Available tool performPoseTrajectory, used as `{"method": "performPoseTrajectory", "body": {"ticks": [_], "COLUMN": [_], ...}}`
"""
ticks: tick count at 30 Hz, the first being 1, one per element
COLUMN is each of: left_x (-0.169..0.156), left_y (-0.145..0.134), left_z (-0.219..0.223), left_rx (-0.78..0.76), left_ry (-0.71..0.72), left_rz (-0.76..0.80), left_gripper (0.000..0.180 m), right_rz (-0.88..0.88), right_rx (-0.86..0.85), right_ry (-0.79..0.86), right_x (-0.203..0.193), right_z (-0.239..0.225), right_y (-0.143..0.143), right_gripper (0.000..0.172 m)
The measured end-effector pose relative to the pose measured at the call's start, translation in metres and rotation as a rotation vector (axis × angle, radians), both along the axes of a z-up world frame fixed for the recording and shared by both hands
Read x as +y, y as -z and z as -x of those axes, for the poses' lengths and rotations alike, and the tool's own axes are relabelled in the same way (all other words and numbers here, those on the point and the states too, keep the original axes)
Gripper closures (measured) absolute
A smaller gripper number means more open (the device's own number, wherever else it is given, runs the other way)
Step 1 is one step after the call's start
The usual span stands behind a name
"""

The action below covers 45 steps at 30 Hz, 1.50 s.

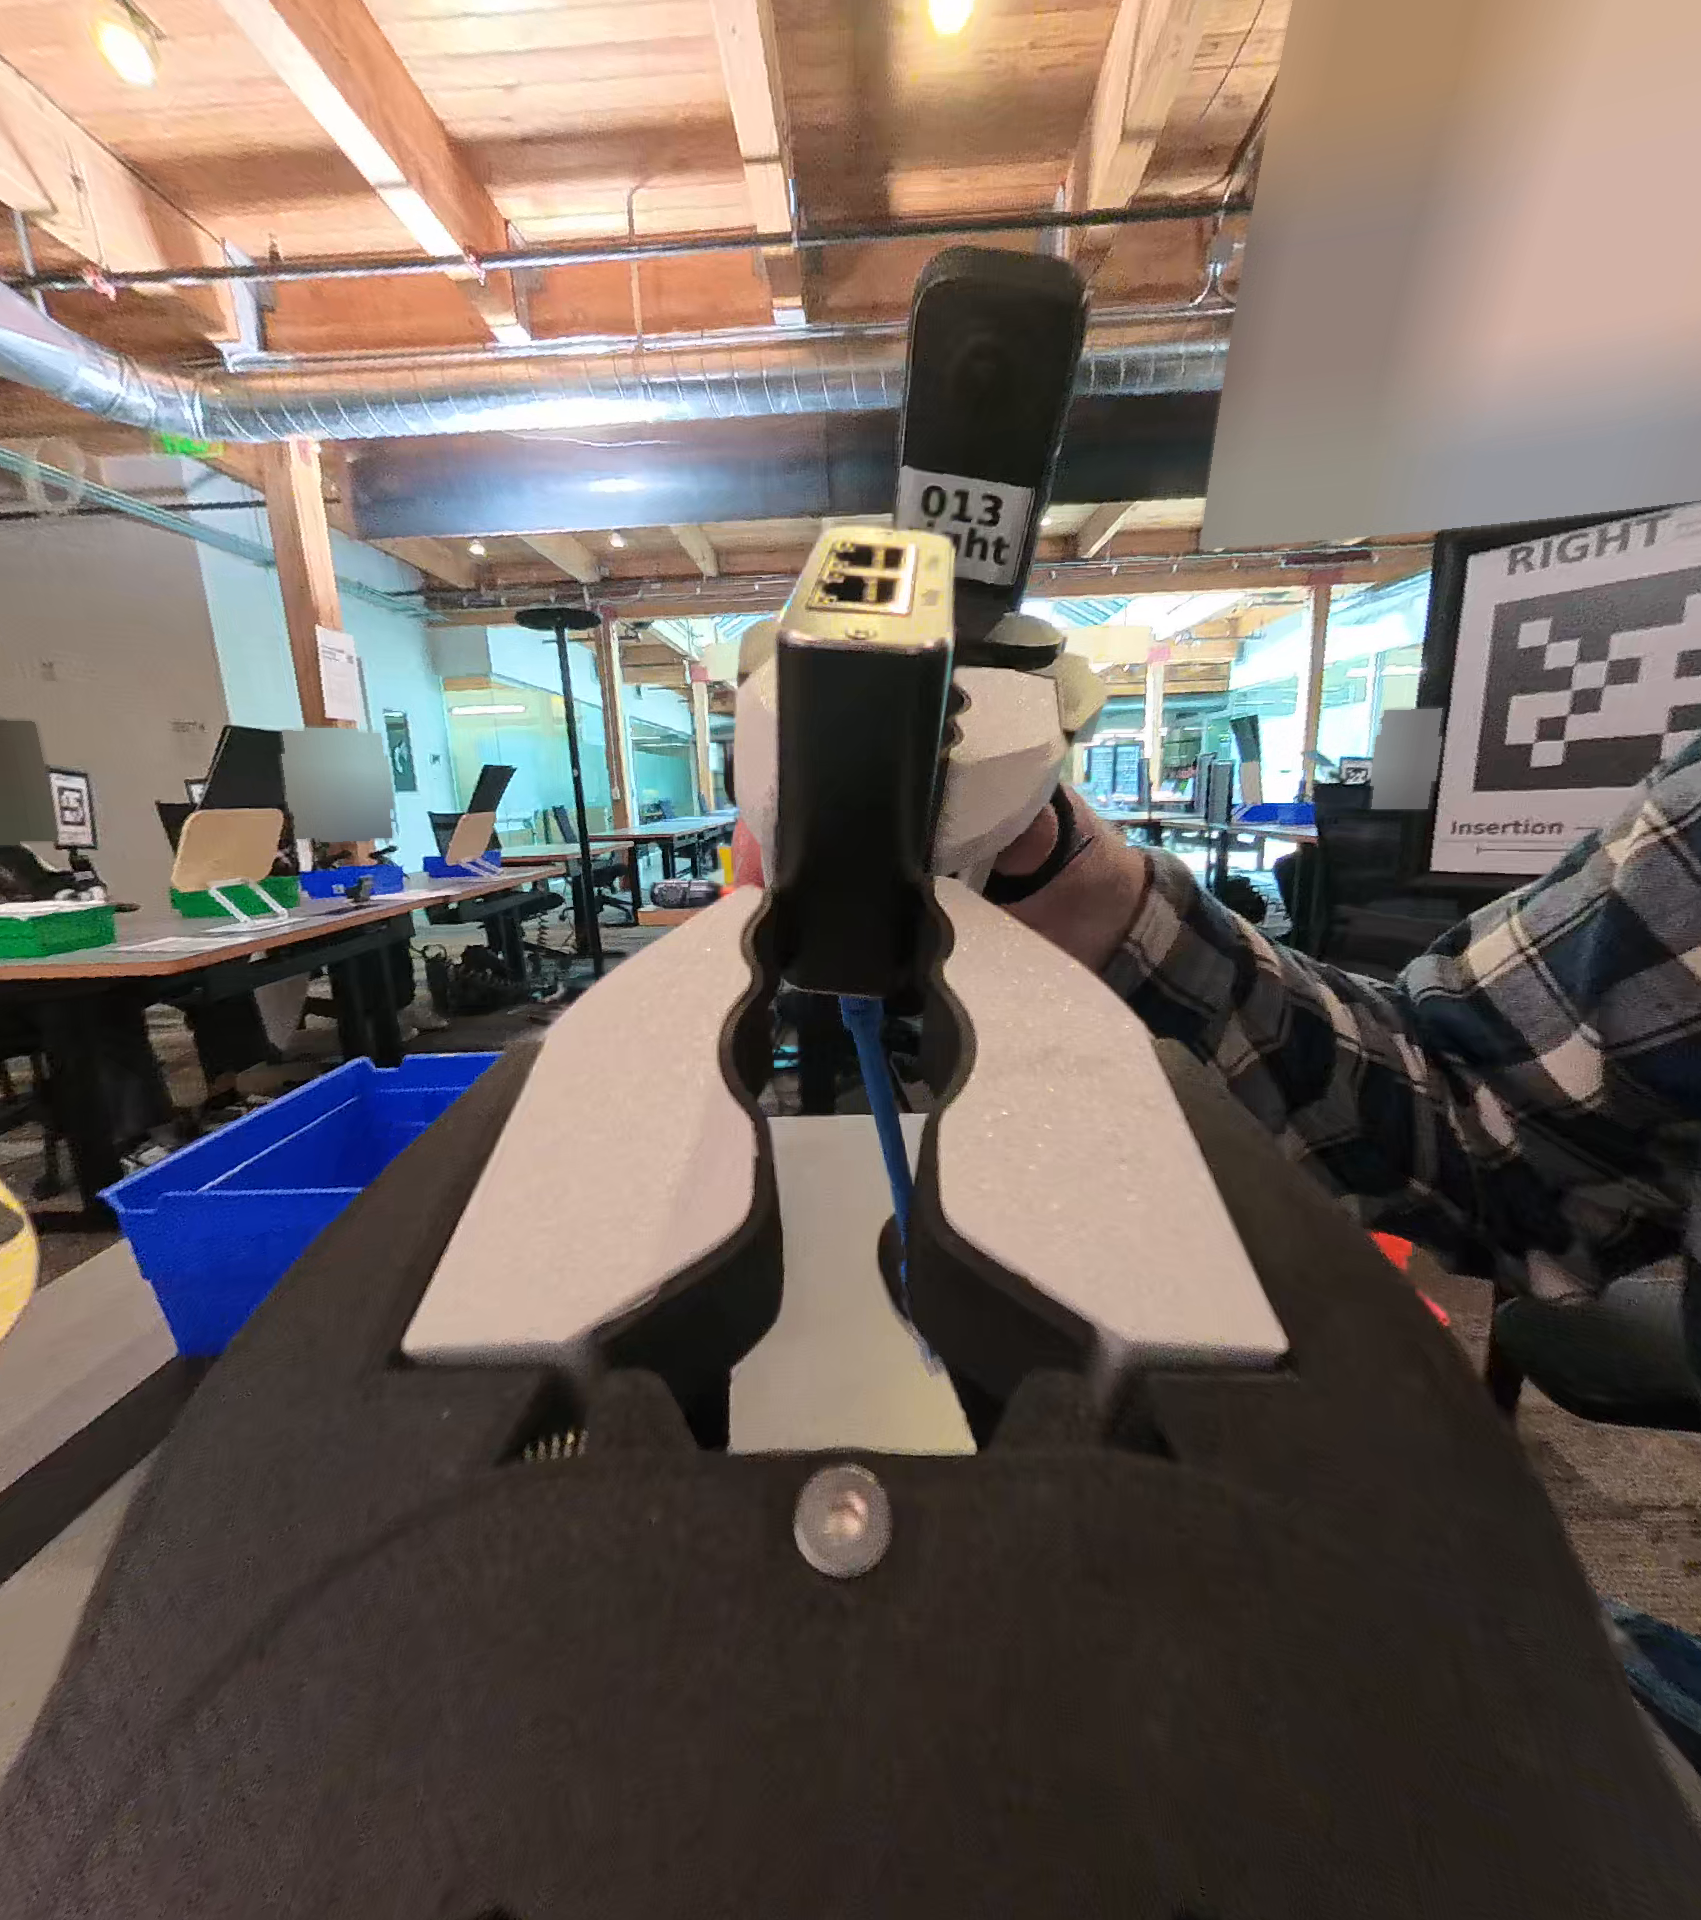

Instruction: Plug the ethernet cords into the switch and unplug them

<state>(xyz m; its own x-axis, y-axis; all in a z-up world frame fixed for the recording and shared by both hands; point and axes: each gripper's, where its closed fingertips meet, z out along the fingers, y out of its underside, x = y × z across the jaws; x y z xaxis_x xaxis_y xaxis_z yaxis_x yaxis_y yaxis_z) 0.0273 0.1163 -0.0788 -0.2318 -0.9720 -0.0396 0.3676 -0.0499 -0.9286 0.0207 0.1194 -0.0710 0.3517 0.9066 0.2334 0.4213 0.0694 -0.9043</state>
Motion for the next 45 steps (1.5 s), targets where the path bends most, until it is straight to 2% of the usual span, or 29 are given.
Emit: {"method": "performPoseTrajectory", "body": {"ticks": [3, 5, 8, 11, 14, 19, 23, 26, 29, 37, 40, 45], "left_x": [0.009, 0.026, 0.034, 0.028, 0.025, 0.018, 0.019, 0.020, 0.018, -0.012, -0.017, -0.025], "left_y": [0.008, 0.008, 0.009, 0.010, 0.018, 0.023, 0.022, 0.009, -0.003, -0.041, -0.050, -0.050], "left_z": [-0.002, 0.005, 0.006, -0.003, -0.016, -0.022, -0.022, -0.016, -0.007, 0.020, 0.025, 0.017], "left_rx": [0.057, 0.091, 0.243, 0.381, 0.475, 0.479, 0.476, 0.411, 0.352, 0.156, 0.119, 0.143], "left_ry": [-0.054, -0.160, -0.288, -0.360, -0.397, -0.364, -0.409, -0.442, -0.432, -0.164, -0.128, -0.175], "left_rz": [-0.014, -0.031, -0.194, -0.387, -0.537, -0.610, -0.675, -0.680, -0.694, -0.589, -0.587, -0.663], "left_gripper": [0.152, 0.129, 0.120, 0.119, 0.121, 0.156, 0.156, 0.156, 0.156, 0.156, 0.156, 0.156], "right_rz": [-0.015, -0.053, -0.138, -0.171, -0.213, -0.234, -0.268, -0.331, -0.406, -0.452, -0.463, -0.453], "right_rx": [-0.101, -0.262, -0.593, -0.797, -0.882, -0.896, -0.919, -0.838, -0.694, -0.278, -0.130, 0.170], "right_ry": [0.025, 0.086, 0.193, 0.205, 0.215, 0.187, 0.190, 0.196, 0.254, 0.025, -0.031, -0.107], "right_x": [0.003, 0.008, 0.018, 0.021, 0.024, 0.017, 0.018, 0.020, 0.020, -0.025, -0.034, -0.045], "right_z": [-0.004, -0.018, -0.043, -0.049, -0.045, -0.036, -0.036, -0.031, -0.037, -0.027, -0.030, -0.055], "right_y": [0.008, 0.015, 0.027, 0.035, 0.034, 0.033, 0.031, 0.018, -0.007, -0.029, -0.047, -0.078], "right_gripper": [0.147, 0.147, 0.147, 0.147, 0.147, 0.147, 0.147, 0.146, 0.120, 0.133, 0.131, 0.122]}}
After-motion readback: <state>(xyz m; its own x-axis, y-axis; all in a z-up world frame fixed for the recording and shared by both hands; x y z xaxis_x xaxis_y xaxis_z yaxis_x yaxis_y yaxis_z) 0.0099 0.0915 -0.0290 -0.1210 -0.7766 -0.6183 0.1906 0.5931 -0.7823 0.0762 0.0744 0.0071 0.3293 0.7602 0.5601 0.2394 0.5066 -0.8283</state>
